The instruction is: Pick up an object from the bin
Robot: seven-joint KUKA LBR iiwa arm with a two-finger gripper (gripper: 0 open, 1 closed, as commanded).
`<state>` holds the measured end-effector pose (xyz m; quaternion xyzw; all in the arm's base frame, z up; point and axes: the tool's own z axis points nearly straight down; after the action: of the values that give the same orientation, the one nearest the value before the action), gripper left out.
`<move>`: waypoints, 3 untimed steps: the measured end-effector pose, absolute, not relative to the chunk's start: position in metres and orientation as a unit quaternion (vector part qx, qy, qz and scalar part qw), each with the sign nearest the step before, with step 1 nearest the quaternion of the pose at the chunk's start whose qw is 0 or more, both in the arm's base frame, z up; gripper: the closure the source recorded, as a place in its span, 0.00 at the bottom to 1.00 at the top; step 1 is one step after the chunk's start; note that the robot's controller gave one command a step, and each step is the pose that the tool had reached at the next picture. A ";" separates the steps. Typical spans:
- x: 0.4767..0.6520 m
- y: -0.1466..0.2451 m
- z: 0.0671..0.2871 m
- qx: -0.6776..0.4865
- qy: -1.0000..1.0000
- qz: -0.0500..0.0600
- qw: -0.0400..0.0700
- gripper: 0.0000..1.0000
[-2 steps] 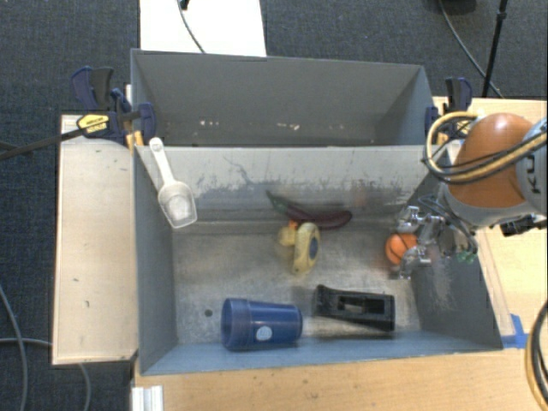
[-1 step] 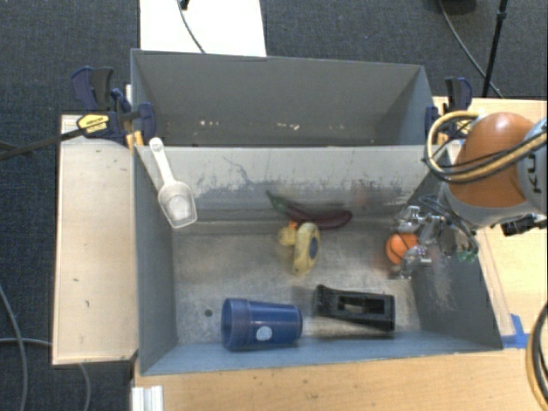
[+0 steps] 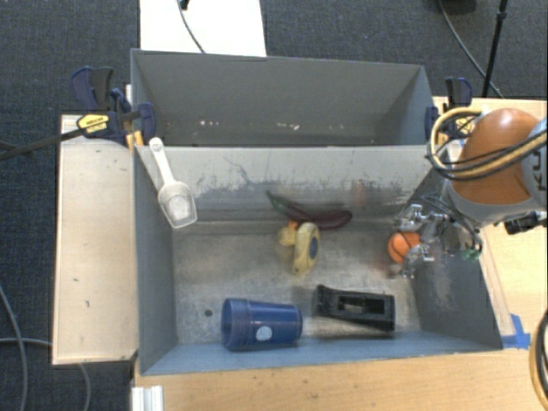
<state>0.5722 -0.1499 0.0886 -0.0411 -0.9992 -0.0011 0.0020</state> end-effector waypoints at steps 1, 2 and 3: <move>0.572 -0.150 0.111 -0.041 -0.999 -0.001 0.003 1.00; 0.574 -0.150 0.130 -0.041 -0.999 0.000 -0.001 1.00; 0.575 -0.151 0.142 -0.040 -0.999 0.000 -0.004 1.00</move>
Offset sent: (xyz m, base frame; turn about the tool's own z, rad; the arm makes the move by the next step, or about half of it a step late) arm 0.0001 0.0000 0.0409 0.0000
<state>0.5748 -0.1507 0.1419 -0.0404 -0.9992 0.0003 -0.0035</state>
